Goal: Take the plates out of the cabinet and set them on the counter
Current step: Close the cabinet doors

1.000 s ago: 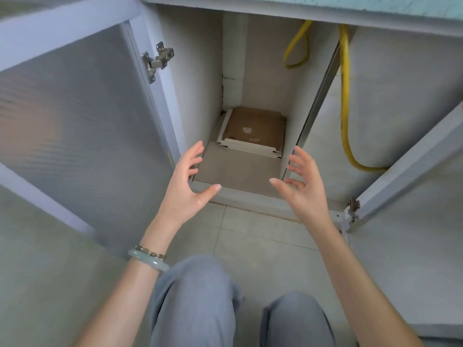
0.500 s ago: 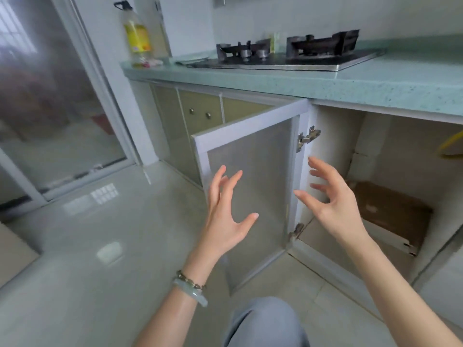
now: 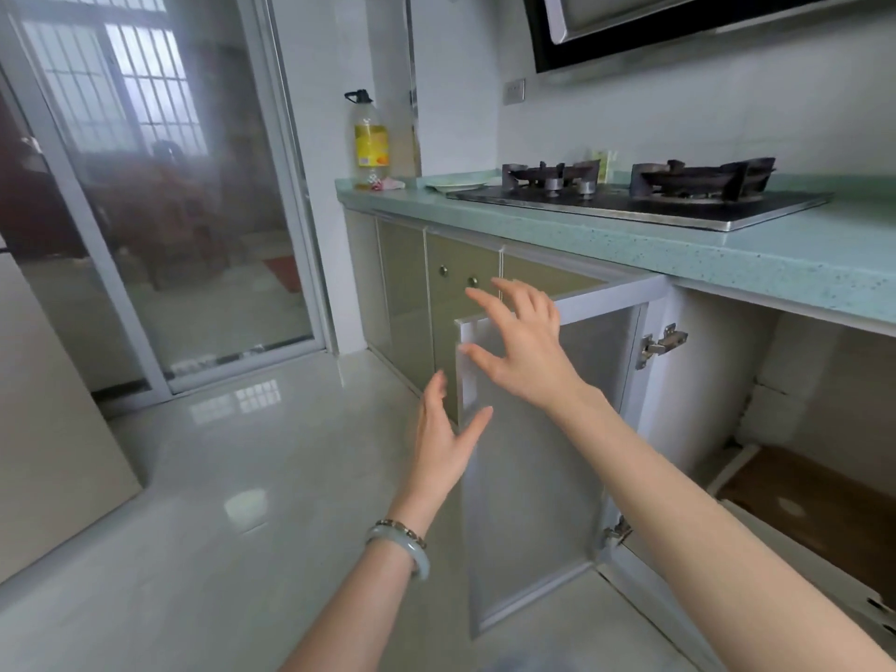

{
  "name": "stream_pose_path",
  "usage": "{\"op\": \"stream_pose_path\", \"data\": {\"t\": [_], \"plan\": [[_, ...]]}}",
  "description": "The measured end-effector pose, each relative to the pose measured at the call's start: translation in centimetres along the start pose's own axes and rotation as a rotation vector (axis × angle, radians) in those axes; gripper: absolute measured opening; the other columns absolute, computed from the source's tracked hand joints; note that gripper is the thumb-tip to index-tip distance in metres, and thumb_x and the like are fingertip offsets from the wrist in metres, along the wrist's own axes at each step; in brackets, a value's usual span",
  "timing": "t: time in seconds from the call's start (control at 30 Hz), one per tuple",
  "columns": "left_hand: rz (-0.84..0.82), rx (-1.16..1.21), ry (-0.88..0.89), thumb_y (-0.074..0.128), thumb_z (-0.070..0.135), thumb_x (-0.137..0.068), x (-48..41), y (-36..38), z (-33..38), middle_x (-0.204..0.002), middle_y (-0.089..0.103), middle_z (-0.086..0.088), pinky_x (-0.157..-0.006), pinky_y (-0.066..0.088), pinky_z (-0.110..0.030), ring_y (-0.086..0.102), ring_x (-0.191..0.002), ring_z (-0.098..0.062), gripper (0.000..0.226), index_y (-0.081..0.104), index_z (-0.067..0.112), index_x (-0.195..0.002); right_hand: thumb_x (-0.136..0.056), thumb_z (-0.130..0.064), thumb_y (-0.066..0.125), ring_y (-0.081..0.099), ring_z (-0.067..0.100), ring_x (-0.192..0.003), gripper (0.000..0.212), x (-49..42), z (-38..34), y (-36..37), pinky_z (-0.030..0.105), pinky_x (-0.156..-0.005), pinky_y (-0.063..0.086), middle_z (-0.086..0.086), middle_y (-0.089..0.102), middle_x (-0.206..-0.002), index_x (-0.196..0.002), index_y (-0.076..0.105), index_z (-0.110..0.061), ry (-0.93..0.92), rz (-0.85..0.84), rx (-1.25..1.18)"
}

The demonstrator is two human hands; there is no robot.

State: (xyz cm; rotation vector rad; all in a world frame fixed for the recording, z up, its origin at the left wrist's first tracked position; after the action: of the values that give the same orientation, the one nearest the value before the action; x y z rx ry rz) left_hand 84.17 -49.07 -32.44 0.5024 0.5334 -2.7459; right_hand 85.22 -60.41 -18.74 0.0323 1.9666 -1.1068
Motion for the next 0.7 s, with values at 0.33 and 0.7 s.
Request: {"op": "stream_pose_path", "data": {"t": [0.33,0.7], "plan": [[-0.087,0.090,0.047,0.069,0.046,-0.077,2.4,2.4,0.1,-0.149,0.036,0.003,-0.112,0.029,-0.024,0.034,-0.137,-0.007,0.084,0.025,0.023,-0.145,-0.092,-0.041,0.052,0.022,0.021,-0.141,0.051,1.9,-0.1,1.4,0.053,-0.114,0.005,-0.002,0.039,-0.141,-0.139,0.038,-0.028,-0.024,-0.225,0.062],[-0.330,0.031,0.407,0.068,0.044,-0.081,10.9,8.6,5.2,-0.148,0.005,0.023,-0.106,0.012,-0.003,0.007,-0.135,0.020,0.091,-0.002,0.041,-0.140,-0.095,-0.038,0.050,0.038,0.018,-0.137,0.038,10.3,0.5,-8.4,0.054,-0.115,0.014,-0.001,0.051,-0.136,-0.126,0.052,-0.017,-0.154,-0.163,0.211]]}}
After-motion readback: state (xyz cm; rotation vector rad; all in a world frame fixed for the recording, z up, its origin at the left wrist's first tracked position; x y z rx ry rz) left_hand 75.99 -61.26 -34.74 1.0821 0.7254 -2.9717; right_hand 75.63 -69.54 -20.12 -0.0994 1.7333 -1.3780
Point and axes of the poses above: each hand's wrist, its own x-axis away from the middle knuckle, its own y-axis out of the palm, z = x × y, the point moved 9 cm from there along -x, towards the middle knuckle
